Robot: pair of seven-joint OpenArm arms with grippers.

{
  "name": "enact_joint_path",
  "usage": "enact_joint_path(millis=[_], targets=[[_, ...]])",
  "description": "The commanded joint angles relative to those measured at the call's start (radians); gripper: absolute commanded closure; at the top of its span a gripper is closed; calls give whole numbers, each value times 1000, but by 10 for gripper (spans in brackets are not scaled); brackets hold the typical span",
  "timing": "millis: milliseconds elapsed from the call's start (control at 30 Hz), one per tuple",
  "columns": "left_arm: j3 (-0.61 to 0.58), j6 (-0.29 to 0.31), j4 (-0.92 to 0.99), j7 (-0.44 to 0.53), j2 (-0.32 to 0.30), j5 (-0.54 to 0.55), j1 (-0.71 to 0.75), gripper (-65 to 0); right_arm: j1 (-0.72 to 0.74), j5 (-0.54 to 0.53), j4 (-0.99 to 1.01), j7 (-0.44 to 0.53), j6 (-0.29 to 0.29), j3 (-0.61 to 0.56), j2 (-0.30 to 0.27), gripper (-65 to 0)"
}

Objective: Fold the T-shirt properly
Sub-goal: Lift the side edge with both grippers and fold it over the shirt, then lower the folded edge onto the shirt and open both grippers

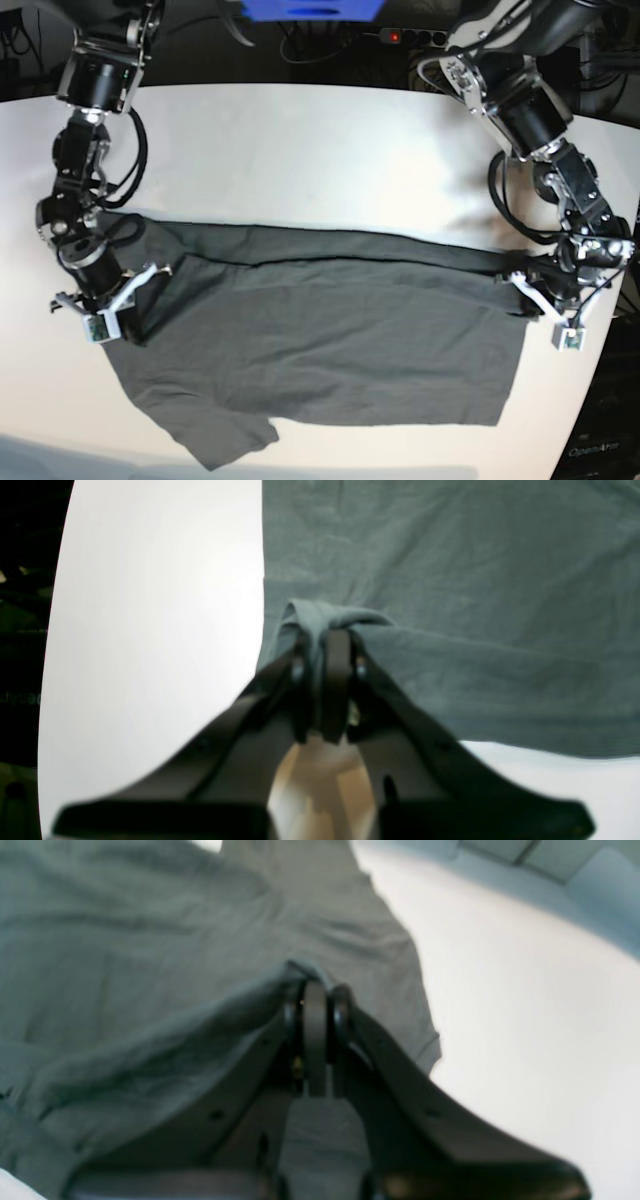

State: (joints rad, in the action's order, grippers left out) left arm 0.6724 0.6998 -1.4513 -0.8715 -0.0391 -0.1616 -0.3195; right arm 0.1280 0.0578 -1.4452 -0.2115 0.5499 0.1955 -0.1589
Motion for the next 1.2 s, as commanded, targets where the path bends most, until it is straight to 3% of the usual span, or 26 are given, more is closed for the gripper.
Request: enact_joint_path(millis=[0, 200, 400, 1167], targets=[[-3, -2, -12, 25, -12, 10, -37, -26, 29, -16, -16, 21, -3, 8, -12, -7], [-3, -2, 30, 25, -46, 15, -63, -26, 38, -13, -9, 21, -8, 8, -11, -7], [-3, -2, 30, 25, -46, 9, -91, -26, 65, -16, 91, 27, -8, 9, -11, -7], [-3, -2, 31, 25, -48, 9, -86, -26, 104, -16, 182, 21, -9, 9, 9, -7]])
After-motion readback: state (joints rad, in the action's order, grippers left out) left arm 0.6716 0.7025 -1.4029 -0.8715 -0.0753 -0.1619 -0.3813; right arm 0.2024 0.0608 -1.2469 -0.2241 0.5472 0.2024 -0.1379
